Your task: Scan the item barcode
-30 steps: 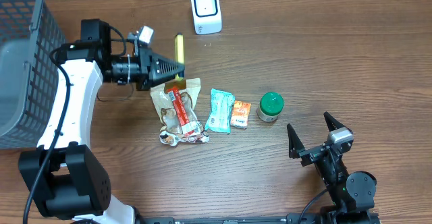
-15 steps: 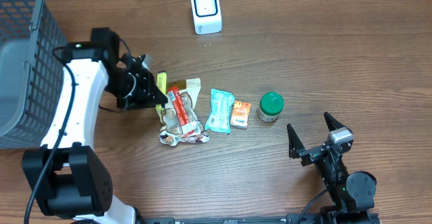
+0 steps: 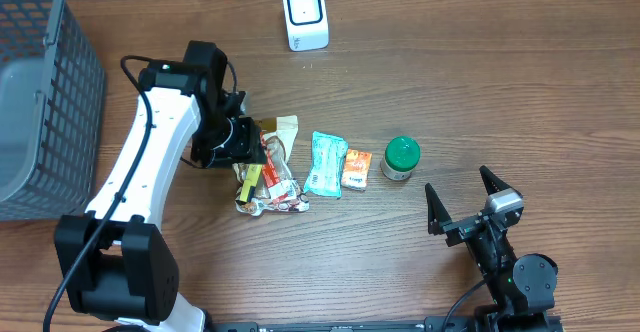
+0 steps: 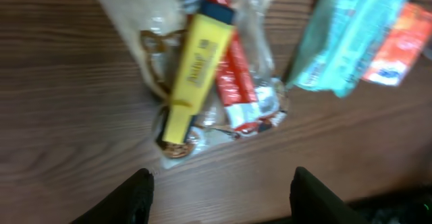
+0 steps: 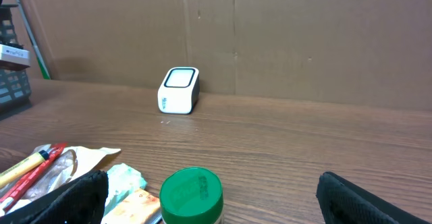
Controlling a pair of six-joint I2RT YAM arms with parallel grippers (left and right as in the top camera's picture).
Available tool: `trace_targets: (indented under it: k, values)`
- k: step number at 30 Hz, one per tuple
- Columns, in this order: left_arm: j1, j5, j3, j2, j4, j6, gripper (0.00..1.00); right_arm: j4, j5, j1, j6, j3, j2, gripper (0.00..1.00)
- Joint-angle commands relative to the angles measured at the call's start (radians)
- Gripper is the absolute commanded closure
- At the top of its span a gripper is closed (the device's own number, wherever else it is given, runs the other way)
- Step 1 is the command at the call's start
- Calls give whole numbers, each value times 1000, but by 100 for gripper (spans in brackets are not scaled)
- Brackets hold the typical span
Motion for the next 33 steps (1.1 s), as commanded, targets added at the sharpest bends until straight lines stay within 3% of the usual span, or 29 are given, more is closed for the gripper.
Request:
trace_targets:
  k: [1, 5, 7, 14, 23, 33]
  values:
    - [5, -133, 16, 0, -3, -72, 57, 5, 11, -6, 7, -11, -8, 0]
    - [-24, -146, 5, 0, 3, -24, 79, 5, 10, -6, 7, -11, -8, 0]
    - [-45, -147, -12, 0, 25, 4, 81, 5, 10, -6, 7, -11, -8, 0]
    - [-100, -225, -138, 0, 203, 29, 71, 5, 10, -6, 7, -11, -8, 0]
    - [-99, -224, -246, 0, 422, 29, 71, 5, 10, -6, 7, -11, -8, 0]
    - [-100, -190, -331, 0, 554, 29, 72, 5, 10, -6, 7, -11, -8, 0]
